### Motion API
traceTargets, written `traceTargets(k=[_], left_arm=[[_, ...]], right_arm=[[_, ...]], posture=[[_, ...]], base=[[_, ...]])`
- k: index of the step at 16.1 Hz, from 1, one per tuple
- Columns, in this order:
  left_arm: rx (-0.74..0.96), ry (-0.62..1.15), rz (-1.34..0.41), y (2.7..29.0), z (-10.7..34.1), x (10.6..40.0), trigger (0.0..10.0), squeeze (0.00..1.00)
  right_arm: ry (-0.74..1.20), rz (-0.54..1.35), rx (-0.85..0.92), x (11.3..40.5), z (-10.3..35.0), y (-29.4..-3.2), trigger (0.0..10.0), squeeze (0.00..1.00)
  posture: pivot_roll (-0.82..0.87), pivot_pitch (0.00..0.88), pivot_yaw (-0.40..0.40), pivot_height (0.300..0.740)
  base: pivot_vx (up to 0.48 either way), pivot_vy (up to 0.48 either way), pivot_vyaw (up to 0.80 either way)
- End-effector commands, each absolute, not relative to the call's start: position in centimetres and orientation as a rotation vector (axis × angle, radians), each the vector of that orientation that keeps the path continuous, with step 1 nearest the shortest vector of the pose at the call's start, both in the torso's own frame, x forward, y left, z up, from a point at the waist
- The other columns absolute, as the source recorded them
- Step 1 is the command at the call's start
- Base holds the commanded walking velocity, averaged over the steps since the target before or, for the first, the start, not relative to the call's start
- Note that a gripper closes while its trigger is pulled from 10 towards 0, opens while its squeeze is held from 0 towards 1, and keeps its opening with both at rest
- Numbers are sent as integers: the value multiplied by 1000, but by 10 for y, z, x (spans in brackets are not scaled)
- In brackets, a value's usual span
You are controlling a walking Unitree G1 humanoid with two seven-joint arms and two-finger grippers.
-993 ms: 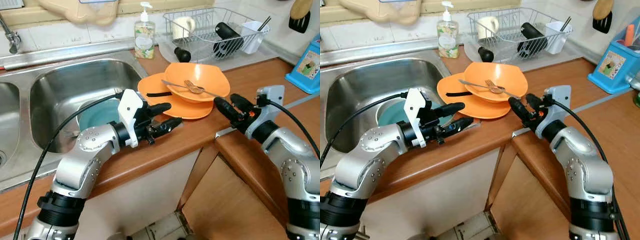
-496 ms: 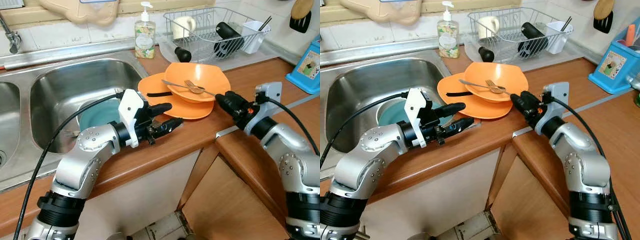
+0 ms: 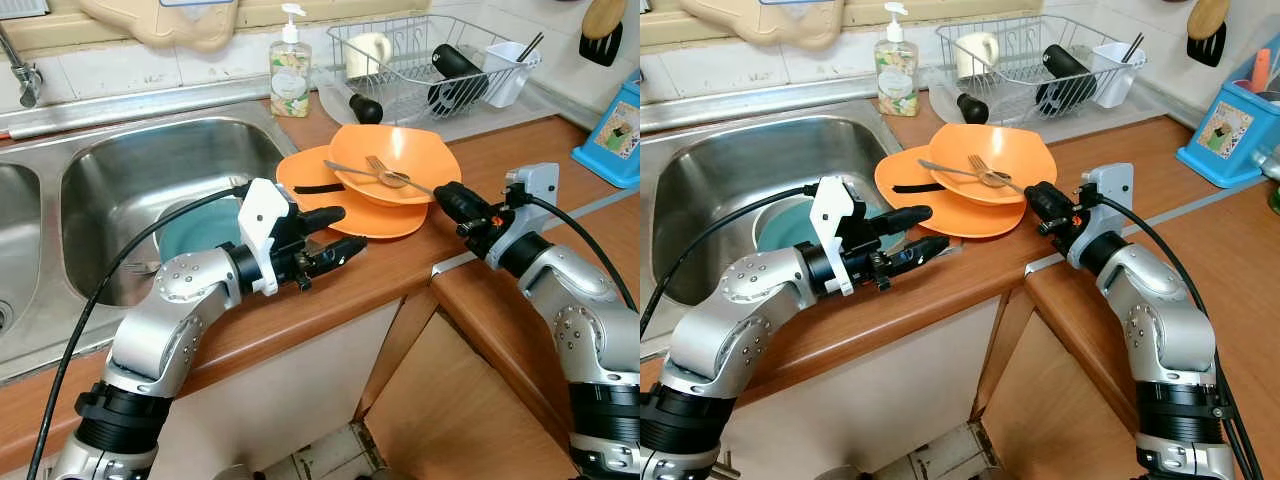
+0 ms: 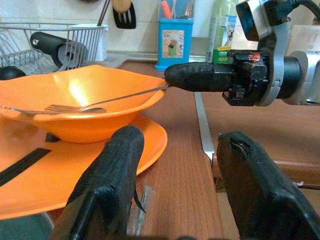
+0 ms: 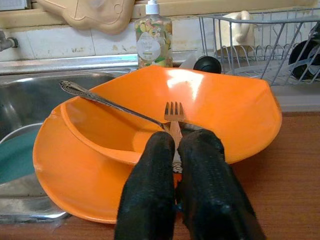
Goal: Kitchen organization
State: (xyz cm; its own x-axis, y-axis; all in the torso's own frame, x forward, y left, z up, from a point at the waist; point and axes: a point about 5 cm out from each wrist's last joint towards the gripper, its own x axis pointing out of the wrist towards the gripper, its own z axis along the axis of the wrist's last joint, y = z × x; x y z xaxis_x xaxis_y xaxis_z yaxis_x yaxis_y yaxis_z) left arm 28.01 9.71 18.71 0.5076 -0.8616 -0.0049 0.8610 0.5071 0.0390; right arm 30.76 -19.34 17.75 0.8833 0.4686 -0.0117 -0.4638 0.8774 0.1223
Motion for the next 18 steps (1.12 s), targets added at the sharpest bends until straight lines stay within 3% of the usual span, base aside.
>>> traceTargets(k=[1, 7, 8, 9, 10, 11, 13, 14, 18], left_arm=[[70, -37, -1058, 93, 193, 280, 10000, 0], [169, -125, -1025, 87, 207, 288, 10000, 0], [161, -127, -1034, 86, 207, 287, 10000, 0], [159, -125, -1039, 86, 206, 286, 10000, 0], [146, -116, -1052, 86, 205, 285, 10000, 0], [133, -92, -1066, 86, 202, 283, 10000, 0], [110, -54, -1084, 86, 197, 281, 10000, 20], [104, -49, -1086, 86, 197, 280, 10000, 1000], [112, -41, -1089, 87, 195, 279, 10000, 1000]], right_arm=[[10, 473, 100, 310, 187, -198, 0, 0], [-96, 552, 83, 302, 223, -189, 0, 0], [-83, 519, 62, 302, 220, -190, 10000, 0], [-77, 503, 58, 303, 218, -191, 10000, 0], [-67, 488, 59, 303, 215, -194, 10000, 443], [-59, 476, 71, 303, 212, -197, 10000, 1000], [-40, 476, 81, 303, 204, -201, 10000, 1000], [-30, 482, 83, 303, 200, -203, 10000, 1000], [3, 542, 68, 304, 193, -202, 10000, 1000]], posture=[[-212, 0, 2, 740], [-212, 0, 4, 740], [-212, 0, 4, 740], [-213, 0, 6, 740], [-213, 0, 6, 740], [-213, 0, 6, 740], [-212, 0, 5, 740], [-213, 0, 4, 740], [-210, 0, -2, 740]], base=[[0, 0, 0], [0, 0, 0], [0, 0, 0], [0, 0, 0], [0, 0, 0], [0, 0, 0], [0, 0, 0], [0, 0, 0], [0, 0, 0]])
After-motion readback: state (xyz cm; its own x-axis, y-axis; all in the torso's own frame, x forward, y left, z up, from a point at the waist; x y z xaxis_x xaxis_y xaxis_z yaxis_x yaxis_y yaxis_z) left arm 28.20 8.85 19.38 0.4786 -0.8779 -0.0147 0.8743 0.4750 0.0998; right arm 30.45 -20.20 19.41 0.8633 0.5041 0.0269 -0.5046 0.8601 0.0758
